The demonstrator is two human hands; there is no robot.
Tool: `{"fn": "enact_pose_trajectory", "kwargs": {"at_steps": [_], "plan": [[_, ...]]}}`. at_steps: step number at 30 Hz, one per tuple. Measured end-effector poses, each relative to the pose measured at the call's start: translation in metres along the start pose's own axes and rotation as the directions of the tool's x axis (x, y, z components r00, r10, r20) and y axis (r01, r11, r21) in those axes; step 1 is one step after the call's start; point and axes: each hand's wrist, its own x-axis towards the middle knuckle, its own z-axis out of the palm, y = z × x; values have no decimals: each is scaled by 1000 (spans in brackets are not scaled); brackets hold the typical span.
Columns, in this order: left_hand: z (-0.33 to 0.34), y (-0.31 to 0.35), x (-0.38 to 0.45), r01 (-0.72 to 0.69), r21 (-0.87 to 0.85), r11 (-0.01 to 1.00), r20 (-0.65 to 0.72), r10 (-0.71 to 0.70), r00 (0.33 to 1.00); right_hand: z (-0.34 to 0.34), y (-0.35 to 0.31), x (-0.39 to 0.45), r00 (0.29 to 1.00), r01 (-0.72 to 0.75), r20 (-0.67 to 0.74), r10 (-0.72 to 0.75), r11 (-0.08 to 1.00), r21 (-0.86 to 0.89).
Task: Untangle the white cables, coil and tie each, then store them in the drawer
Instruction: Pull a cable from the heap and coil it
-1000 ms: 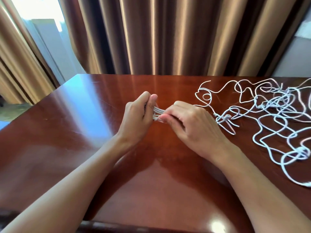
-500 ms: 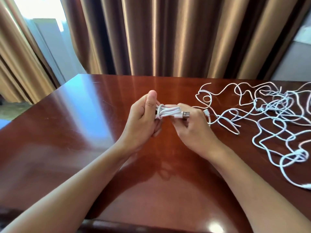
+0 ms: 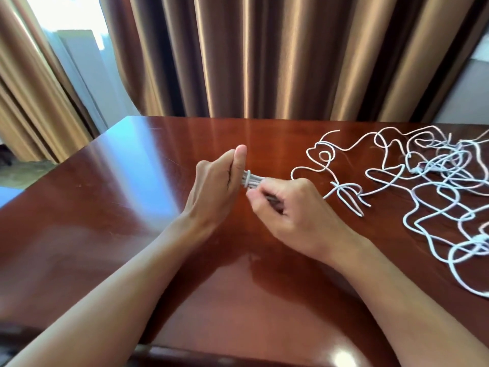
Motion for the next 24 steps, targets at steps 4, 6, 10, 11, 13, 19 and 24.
{"fn": "enact_pose_trajectory", "kwargs": {"at_steps": [4, 6, 10, 11, 13, 19, 24], "plan": [[3, -2, -2, -82, -94, 992, 195, 100, 976, -15, 4, 1, 998, 15, -53, -15, 1000, 13], [2, -5, -3, -112, -161, 981, 308, 157, 938, -22, 7, 4, 997, 16, -79, -12, 999, 49], [0, 1, -4, 36, -316, 948, 419, 106, 902, -30, 11, 7, 990, -26, -132, 52, 981, 195], [0, 5, -5, 113, -373, 921, 434, 65, 899, -30, 11, 8, 989, -27, -138, 59, 974, 223], [0, 14, -7, 254, -496, 830, 443, -9, 896, -29, 13, 9, 990, -22, -132, 50, 978, 207], [4, 18, -1, 413, -659, 629, 332, -249, 910, -12, 20, 4, 1000, -8, 14, 9, 996, -93], [9, 10, -4, 354, -517, 779, 81, -367, 927, 6, 4, -1, 985, 25, 173, -2, 991, -129]]}}
